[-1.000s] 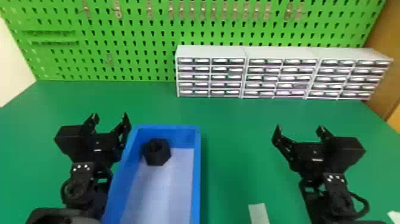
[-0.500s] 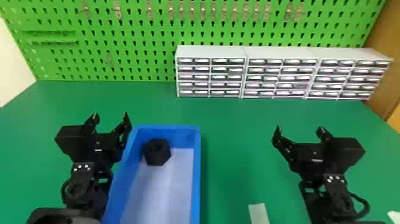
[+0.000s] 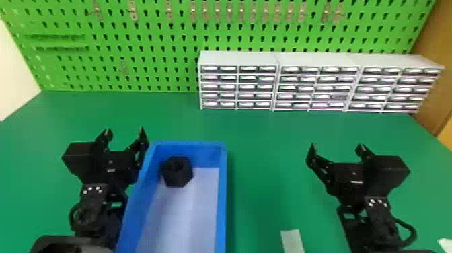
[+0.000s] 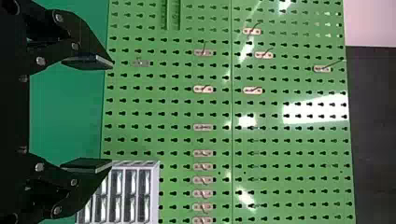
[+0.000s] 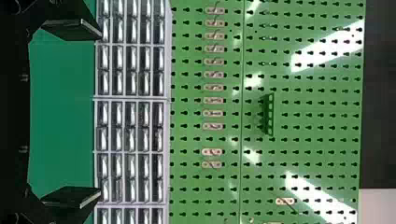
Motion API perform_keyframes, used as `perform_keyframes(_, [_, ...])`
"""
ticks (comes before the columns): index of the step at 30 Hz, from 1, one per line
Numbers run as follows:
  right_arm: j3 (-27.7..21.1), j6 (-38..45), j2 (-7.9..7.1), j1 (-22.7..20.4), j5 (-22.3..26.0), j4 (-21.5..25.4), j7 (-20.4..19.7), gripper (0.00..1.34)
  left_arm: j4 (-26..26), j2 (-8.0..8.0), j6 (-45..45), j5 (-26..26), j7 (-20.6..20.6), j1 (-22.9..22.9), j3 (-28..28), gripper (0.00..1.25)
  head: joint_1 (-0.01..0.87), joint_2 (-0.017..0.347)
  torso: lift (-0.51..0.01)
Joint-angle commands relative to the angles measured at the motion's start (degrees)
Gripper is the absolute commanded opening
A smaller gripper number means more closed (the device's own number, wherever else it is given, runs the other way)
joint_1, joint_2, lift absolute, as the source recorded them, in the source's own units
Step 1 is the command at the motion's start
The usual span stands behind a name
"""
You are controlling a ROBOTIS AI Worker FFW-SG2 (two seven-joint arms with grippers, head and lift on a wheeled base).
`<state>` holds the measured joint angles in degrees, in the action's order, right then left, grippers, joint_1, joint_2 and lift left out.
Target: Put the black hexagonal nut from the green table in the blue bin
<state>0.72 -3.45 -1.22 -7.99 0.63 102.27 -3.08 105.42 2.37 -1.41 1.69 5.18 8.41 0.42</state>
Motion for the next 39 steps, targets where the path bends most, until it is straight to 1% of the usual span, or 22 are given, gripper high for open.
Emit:
perform_keyframes(1, [0.1, 0.4, -0.10, 0.0, 0.0, -0.1, 0.0, 1.21, 0.0, 0.00, 0.0, 0.0, 0.0, -0.1, 0.1, 0.75, 0.657, 0.057, -0.095])
perform_keyframes(39, [-0.3, 1.3, -0.18, -0.1, 0.1, 0.0, 0.0, 1.21, 0.0, 0.00, 0.0, 0.1, 0.0, -0.1, 0.0, 0.75, 0.657, 0.057, -0.095])
